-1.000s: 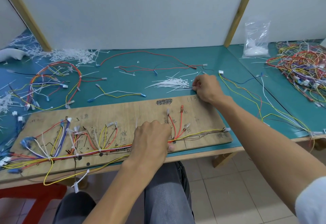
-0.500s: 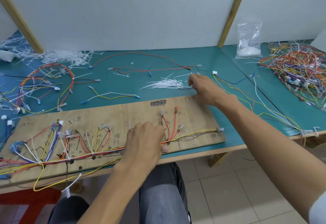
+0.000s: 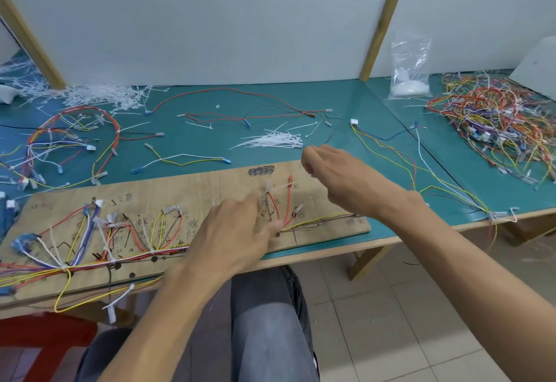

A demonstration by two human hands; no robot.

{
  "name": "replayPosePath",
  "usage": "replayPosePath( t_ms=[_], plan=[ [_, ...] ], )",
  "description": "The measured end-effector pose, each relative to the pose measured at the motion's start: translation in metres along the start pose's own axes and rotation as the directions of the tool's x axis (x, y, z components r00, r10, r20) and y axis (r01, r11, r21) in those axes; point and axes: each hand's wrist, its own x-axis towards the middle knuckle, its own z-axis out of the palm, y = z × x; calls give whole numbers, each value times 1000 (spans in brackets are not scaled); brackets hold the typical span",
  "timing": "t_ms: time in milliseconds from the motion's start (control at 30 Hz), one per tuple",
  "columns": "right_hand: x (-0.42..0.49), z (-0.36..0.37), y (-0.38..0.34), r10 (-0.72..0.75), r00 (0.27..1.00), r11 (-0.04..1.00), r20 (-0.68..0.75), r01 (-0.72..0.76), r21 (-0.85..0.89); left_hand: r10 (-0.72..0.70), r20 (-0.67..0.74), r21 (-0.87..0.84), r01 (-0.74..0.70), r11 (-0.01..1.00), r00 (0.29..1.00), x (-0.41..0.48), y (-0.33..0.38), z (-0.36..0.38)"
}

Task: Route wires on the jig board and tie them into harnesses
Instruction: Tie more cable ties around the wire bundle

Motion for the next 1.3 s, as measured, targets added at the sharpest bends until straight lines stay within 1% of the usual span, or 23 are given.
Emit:
replayPosePath(
  t_ms=[33, 67, 133, 267, 333, 367, 400, 433, 467, 500, 533, 567, 600, 633, 667, 700, 767, 800, 867, 933, 967, 1100, 1300],
  plan=[
    [-3, -3, -9, -29, 1000, 999, 10, 29, -19, 0, -71, -107, -7, 994, 997, -3, 0, -2],
    [-6, -5, -16, -52, 998, 998, 18, 53, -44, 17, -176, -162, -46, 986, 984, -6, 0, -3],
    [-10, -10, -27, -84, 996, 992, 30, 86, -90, 78, -334, -111, -121, 986, 940, -12, 6, -6],
    [-13, -23, -44, -151, 988, 979, 44, 155, -129, 244, -367, -3, -263, 965, 898, -17, 7, -3],
    [-14, -25, -45, -152, 988, 987, 25, 153, -56, 222, -372, -85, -272, 959, 901, -19, 3, 1],
    [-15, -25, -45, -121, 993, 992, -8, 121, 33, 187, -381, -158, -263, 952, 905, -20, 1, 3],
    [-15, -22, -47, -56, 995, 981, -82, 70, 183, 136, -396, -245, -247, 938, 908, -21, -1, 5],
    [-16, -18, -50, 58, 985, 921, -164, 11, 390, 72, -408, -345, -227, 911, 910, -23, -3, 7],
    [-15, -15, -55, 209, 956, 790, -207, -40, 612, 4, -409, -448, -204, 870, 912, -25, -5, 8],
    [-15, -10, -61, 356, 916, 604, -184, -75, 794, -55, -402, -531, -184, 827, 914, -26, -7, 10],
    [-16, -4, -67, 429, 895, 425, -122, -80, 902, -85, -394, -579, -176, 796, 915, -27, -8, 12],
    [-16, 4, -72, 438, 897, 306, -55, -91, 948, -86, -388, -592, -176, 786, 917, -28, -7, 14],
    [-17, 12, -79, 406, 914, 257, -14, -100, 961, -70, -391, -581, -187, 792, 918, -28, -5, 15],
    [-19, 20, -86, 366, 931, 251, -1, -98, 963, -51, -396, -562, -198, 803, 917, -28, -3, 17],
    [-20, 28, -90, 367, 930, 252, -9, -90, 963, -38, -406, -544, -208, 813, 913, -29, -3, 19],
    [-20, 35, -92, 403, 914, 267, -37, -79, 960, -30, -415, -535, -218, 816, 909, -29, -1, 20],
    [-18, 44, -89, 488, 864, 350, -120, -68, 934, -13, -412, -507, -218, 834, 911, -28, -3, 22],
    [-16, 48, -87, 520, 839, 405, -163, -74, 911, 6, -400, -445, -200, 873, 916, -28, -6, 22],
    [-12, 57, -80, 588, 771, 497, -243, -108, 861, 61, -352, -196, -137, 971, 934, -26, -14, 23],
    [-8, 68, -75, 630, 716, 562, -301, -153, 813, 90, -258, 19, -88, 996, 962, -25, -20, 24],
    [-6, 74, -75, 632, 705, 592, -322, -172, 787, 97, -224, 74, -83, 994, 970, -24, -21, 24],
    [-1, 93, -74, 626, 689, 649, -367, -199, 734, 156, -203, 156, -125, 980, 967, -19, -21, 27],
    [-1, 104, -67, 608, 704, 666, -367, -201, 719, 202, -202, 235, -153, 960, 958, -11, -18, 36]
  ],
)
